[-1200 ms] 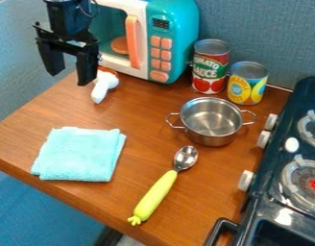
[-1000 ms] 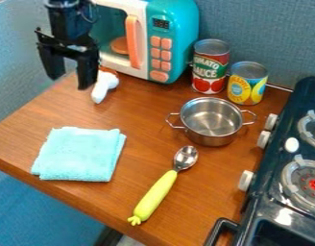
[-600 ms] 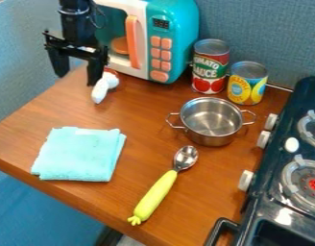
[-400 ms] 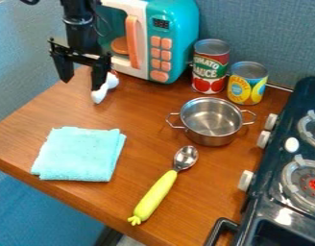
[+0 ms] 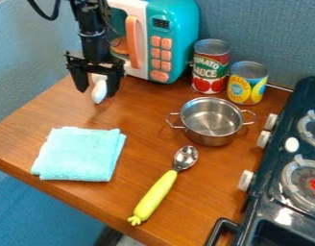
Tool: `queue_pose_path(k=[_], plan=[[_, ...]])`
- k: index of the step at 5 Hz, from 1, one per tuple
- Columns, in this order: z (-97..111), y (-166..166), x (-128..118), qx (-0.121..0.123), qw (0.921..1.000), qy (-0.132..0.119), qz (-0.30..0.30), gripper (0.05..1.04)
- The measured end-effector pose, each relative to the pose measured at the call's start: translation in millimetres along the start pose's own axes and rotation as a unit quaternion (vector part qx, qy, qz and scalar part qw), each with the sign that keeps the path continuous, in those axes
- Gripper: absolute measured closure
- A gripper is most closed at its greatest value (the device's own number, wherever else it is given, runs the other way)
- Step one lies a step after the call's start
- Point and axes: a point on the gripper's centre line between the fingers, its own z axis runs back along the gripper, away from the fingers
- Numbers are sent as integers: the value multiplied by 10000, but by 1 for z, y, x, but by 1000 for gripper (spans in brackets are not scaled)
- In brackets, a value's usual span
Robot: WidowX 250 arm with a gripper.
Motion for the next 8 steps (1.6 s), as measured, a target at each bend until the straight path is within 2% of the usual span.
queue_pose_path(k=[1, 3, 4, 5, 6, 7, 8], plan=[[-6, -3, 8, -90, 9996, -100, 228, 83], [-23, -3, 23, -68, 9977, -97, 666, 83], [-37, 2, 42, 301, 9957, 116, 863, 139], [-38, 0, 51, 716, 9937, 22, 866, 409], [-37, -4, 46, 779, 9918, 32, 1014, 645], [-35, -3, 34, 954, 9907, 184, 952, 763], [-27, 4, 14, 1149, 9895, 224, 851, 772]])
